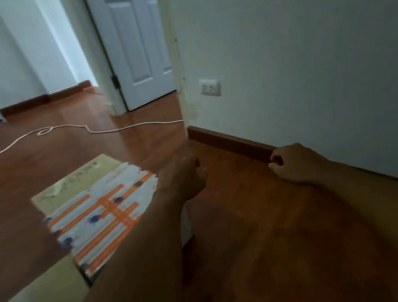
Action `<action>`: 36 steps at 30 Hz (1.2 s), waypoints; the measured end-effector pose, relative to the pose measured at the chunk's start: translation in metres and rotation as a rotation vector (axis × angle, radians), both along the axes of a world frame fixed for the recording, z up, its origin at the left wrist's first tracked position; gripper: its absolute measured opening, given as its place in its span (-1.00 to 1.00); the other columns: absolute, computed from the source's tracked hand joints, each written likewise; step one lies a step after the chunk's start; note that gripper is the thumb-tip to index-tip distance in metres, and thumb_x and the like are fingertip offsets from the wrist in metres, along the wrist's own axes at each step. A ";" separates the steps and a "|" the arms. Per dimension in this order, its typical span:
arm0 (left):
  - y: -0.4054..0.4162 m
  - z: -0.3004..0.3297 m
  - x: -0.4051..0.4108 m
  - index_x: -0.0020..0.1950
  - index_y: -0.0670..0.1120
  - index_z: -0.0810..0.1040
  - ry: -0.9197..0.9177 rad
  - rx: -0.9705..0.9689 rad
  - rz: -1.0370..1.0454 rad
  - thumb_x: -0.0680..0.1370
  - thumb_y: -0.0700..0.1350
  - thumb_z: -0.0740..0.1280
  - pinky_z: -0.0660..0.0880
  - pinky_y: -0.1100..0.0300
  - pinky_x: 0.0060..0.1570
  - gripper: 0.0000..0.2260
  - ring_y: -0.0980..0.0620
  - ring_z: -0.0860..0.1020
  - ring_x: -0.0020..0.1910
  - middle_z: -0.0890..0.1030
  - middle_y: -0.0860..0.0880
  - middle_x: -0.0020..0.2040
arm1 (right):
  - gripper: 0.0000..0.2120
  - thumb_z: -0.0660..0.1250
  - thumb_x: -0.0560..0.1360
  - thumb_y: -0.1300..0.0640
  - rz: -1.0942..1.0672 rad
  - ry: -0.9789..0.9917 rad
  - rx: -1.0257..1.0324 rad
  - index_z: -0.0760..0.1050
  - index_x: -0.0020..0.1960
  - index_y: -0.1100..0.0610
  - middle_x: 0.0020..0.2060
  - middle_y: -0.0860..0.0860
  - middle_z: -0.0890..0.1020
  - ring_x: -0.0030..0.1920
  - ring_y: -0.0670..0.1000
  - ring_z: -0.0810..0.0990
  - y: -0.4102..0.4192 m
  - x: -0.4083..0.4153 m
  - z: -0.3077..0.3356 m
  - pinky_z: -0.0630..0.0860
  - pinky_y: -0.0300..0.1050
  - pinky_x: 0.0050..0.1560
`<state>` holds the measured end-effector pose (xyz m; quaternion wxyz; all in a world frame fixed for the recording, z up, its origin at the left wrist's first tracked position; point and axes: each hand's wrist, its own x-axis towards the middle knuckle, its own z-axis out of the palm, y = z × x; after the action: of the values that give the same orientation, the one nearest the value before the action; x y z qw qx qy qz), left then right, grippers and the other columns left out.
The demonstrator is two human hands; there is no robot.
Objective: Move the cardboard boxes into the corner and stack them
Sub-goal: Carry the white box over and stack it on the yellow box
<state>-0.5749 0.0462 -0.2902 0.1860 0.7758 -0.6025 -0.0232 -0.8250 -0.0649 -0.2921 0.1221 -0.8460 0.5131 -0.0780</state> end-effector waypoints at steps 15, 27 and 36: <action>0.136 -0.102 0.215 0.26 0.10 0.50 0.224 -0.080 0.712 0.43 0.34 0.34 0.28 -0.24 0.30 -0.50 -0.20 0.24 0.46 0.31 -0.09 0.45 | -0.17 0.39 0.45 -0.26 0.263 -0.091 0.415 0.12 0.56 0.00 0.46 0.11 0.30 0.37 0.18 0.42 0.039 0.301 -0.070 0.43 0.14 0.31; 0.128 -0.122 0.225 0.23 0.05 0.15 0.738 -0.306 0.864 0.22 0.30 0.56 0.50 0.02 0.02 -0.18 -0.03 0.47 0.12 0.32 -0.07 0.29 | -0.28 0.36 0.50 -0.23 0.385 -0.284 0.498 0.13 0.56 -0.16 0.33 0.02 0.49 0.05 -0.03 0.53 0.013 0.297 -0.100 0.47 -0.17 -0.12; 0.075 -0.121 0.184 0.27 -0.10 0.25 0.817 -0.258 0.557 0.35 0.01 0.59 0.53 0.26 -0.18 -0.32 0.03 0.49 0.09 0.34 -0.07 0.23 | -0.36 0.31 0.49 -0.30 0.172 -0.395 0.509 0.15 0.50 -0.28 0.14 0.01 0.60 -0.03 0.05 0.66 -0.039 0.223 -0.106 0.64 0.06 -0.09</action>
<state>-0.3905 0.1211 -0.4112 0.5000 0.8052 -0.2488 -0.1995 -0.6024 -0.1036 -0.3977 0.4329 -0.7970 0.4093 -0.0990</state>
